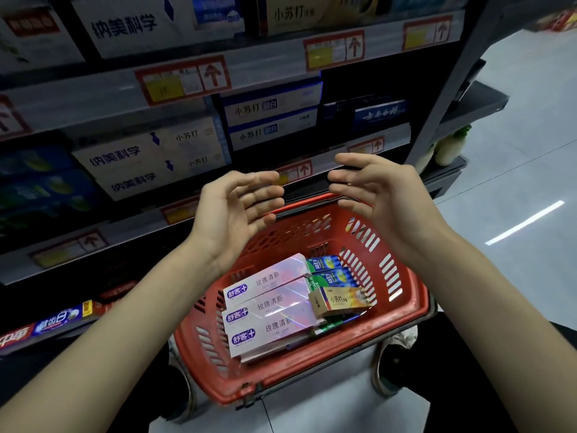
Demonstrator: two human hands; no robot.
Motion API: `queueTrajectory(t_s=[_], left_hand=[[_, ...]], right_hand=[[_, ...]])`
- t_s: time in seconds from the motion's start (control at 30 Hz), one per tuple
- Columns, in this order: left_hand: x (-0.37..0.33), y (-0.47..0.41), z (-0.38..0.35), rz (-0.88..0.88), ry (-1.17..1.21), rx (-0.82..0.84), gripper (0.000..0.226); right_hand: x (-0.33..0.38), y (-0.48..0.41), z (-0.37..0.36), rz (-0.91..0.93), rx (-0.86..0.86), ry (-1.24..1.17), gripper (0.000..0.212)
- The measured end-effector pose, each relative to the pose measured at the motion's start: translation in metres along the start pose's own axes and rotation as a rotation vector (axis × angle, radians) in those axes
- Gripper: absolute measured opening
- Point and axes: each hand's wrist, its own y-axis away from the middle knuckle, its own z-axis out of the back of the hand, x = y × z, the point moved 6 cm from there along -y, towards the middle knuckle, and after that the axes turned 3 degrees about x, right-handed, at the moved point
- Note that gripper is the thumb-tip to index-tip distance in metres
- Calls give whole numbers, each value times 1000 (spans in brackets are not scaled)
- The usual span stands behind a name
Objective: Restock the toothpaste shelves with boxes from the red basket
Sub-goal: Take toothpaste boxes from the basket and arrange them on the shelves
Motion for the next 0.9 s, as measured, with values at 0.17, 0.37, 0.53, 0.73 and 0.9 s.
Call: queueTrajectory(t_s=[0.17, 0.37, 0.53, 0.73, 0.9], left_hand=[[39, -19, 2, 173, -164, -112, 31], [123, -36, 3, 393, -450, -193, 21], [185, -45, -7, 484, -599, -220, 17], [230, -52, 7, 487, -822, -276, 35], [238, -58, 3, 484, -999, -281, 40]], right_hand=[[-1, 6, 9, -29, -28, -37, 36], [4, 10, 25, -20, -60, -84, 35], [4, 13, 36, -49, -108, -131, 35], [12, 13, 41, -51, -148, -197, 34], [16, 10, 51, -32, -159, -159, 32]])
